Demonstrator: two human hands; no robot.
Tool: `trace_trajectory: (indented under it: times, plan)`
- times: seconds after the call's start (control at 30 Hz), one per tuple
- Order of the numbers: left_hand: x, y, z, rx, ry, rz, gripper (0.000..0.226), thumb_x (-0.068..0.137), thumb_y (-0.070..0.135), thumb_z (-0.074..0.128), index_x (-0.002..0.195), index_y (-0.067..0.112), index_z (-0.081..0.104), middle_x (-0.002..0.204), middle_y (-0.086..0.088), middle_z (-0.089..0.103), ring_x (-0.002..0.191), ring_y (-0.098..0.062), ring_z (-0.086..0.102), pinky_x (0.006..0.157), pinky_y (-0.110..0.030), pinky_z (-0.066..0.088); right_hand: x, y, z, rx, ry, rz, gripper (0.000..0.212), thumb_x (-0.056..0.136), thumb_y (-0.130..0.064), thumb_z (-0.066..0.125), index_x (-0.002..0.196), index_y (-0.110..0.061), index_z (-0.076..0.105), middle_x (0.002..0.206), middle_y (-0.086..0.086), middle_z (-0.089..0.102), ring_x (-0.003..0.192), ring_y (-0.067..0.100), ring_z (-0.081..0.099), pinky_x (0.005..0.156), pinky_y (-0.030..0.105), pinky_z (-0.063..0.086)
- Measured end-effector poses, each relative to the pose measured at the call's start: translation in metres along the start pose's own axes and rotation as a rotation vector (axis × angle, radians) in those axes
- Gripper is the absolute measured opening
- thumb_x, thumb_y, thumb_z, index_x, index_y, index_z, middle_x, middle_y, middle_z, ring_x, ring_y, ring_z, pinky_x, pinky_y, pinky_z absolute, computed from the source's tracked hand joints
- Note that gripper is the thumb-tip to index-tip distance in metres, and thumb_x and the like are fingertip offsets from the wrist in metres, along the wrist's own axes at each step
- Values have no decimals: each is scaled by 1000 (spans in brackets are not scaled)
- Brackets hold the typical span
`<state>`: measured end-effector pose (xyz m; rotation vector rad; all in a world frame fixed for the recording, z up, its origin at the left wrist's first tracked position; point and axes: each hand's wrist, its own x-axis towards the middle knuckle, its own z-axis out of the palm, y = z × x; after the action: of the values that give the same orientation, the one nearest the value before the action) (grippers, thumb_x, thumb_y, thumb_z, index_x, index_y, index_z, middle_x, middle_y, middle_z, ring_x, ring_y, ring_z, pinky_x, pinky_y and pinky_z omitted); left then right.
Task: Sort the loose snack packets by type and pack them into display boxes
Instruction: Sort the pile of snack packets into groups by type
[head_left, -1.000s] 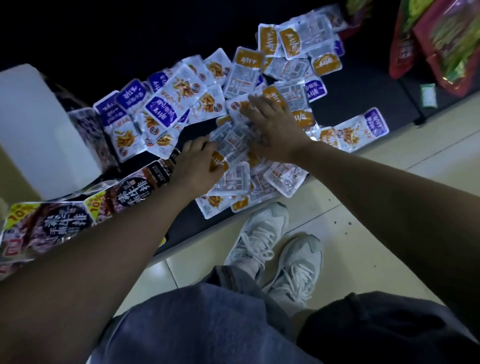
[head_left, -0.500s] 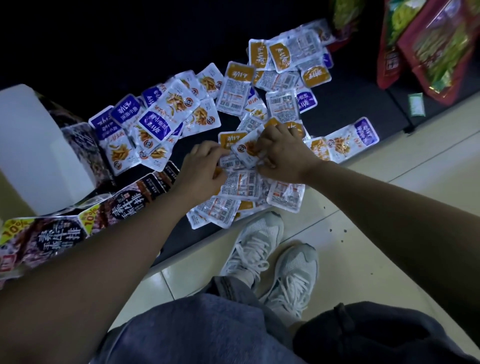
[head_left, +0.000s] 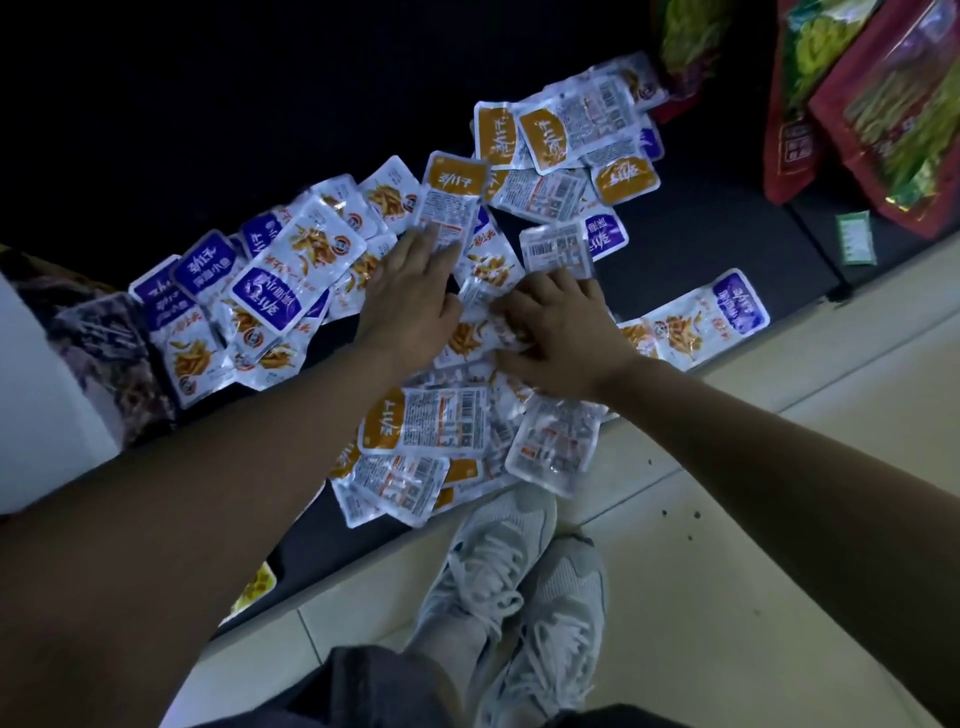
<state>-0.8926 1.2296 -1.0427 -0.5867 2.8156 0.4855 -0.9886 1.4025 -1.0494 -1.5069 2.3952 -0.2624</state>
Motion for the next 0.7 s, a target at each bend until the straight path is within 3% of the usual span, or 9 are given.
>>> trace_trajectory:
  times: [0.1,0.17,0.27,0.33,0.37,0.43,0.53,0.63,0.7]
  plan:
    - [10,3,2,2,72,-49,51,101,30,38,149,17,28,155,-9,24,145,-26,14,116,-41,14,0,11,-2,49,53,-37,67,78,-71,39,112,-19,63,101,7,54,97,30,49,85,41,33]
    - [15,4,3,41,171,-56,47,98,31,44,142,13,39,137,-14,42,133,-31,31,108,-40,23,1,17,-4,80,61,-63,65,80,-71,37,109,-19,64,99,6,53,96,28,48,86,41,32]
    - [27,1,6,101,239,-72,52,93,44,52,131,9,48,126,-17,48,128,-35,35,103,-42,27,7,24,-9,155,111,-91,53,86,-62,37,98,-19,67,99,6,52,98,27,47,86,42,35]
    - [33,-1,8,99,280,-77,57,87,54,54,123,10,52,124,-16,49,126,-35,36,102,-43,28,13,26,-6,170,166,-94,47,89,-56,39,97,-19,68,112,8,56,109,29,48,90,44,36]
    - [35,-1,9,90,292,-81,56,85,56,56,119,11,53,121,-13,51,123,-33,39,100,-42,28,16,28,-4,169,150,-80,50,89,-55,37,105,-18,66,126,10,55,120,30,45,96,45,33]
    - [36,1,9,58,305,-79,51,85,50,61,117,11,52,114,-11,55,114,-31,46,94,-40,31,19,32,2,167,61,-38,62,88,-58,29,126,-18,57,148,9,42,138,29,33,107,45,23]
    - [33,4,3,-55,341,-69,43,87,30,59,123,7,52,103,-17,62,92,-35,56,75,-37,38,17,34,7,162,29,-16,65,88,-57,23,132,-19,54,151,8,38,142,28,28,111,43,18]
    - [29,2,-4,-116,402,-81,37,95,19,47,130,8,53,84,-22,64,63,-31,48,56,-32,30,16,33,2,171,43,5,54,92,-49,35,128,-17,59,146,8,44,137,29,35,110,42,20]
    - [24,2,-9,-143,449,-101,37,99,15,40,134,7,51,72,-23,58,57,-26,40,54,-32,22,13,32,-2,164,47,16,44,93,-42,48,128,-17,60,145,7,44,136,29,35,110,41,18]
